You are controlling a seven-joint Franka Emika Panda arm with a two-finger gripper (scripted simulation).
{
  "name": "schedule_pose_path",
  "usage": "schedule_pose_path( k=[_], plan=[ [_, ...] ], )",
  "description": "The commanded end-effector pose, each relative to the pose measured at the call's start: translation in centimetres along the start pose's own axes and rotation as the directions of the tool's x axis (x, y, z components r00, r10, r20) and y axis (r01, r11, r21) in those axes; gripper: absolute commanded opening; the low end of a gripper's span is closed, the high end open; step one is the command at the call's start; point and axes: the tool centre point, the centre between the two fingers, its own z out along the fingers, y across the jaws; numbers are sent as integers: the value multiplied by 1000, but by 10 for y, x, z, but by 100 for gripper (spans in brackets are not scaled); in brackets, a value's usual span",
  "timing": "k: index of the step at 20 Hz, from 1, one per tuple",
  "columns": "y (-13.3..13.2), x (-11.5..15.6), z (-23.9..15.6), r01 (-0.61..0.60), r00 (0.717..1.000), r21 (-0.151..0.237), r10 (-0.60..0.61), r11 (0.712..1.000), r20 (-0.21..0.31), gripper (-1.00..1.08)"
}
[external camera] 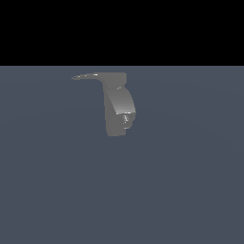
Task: Turn on the faucet by rotating a designated handle.
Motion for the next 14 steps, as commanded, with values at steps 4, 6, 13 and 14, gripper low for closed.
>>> schedule_pose_path(
  k=[4, 6, 13, 14],
  plan=[
    [-1, 0, 1, -4, 1000, 0, 4, 1000, 0, -100],
    [-3, 1, 2, -12, 1000, 0, 12, 1000, 0, -100],
    [-18, 8, 11, -68, 998, 2, 68, 998, 2, -100],
    [-22, 10, 13, -79, 997, 2, 79, 997, 2, -100]
  ],
)
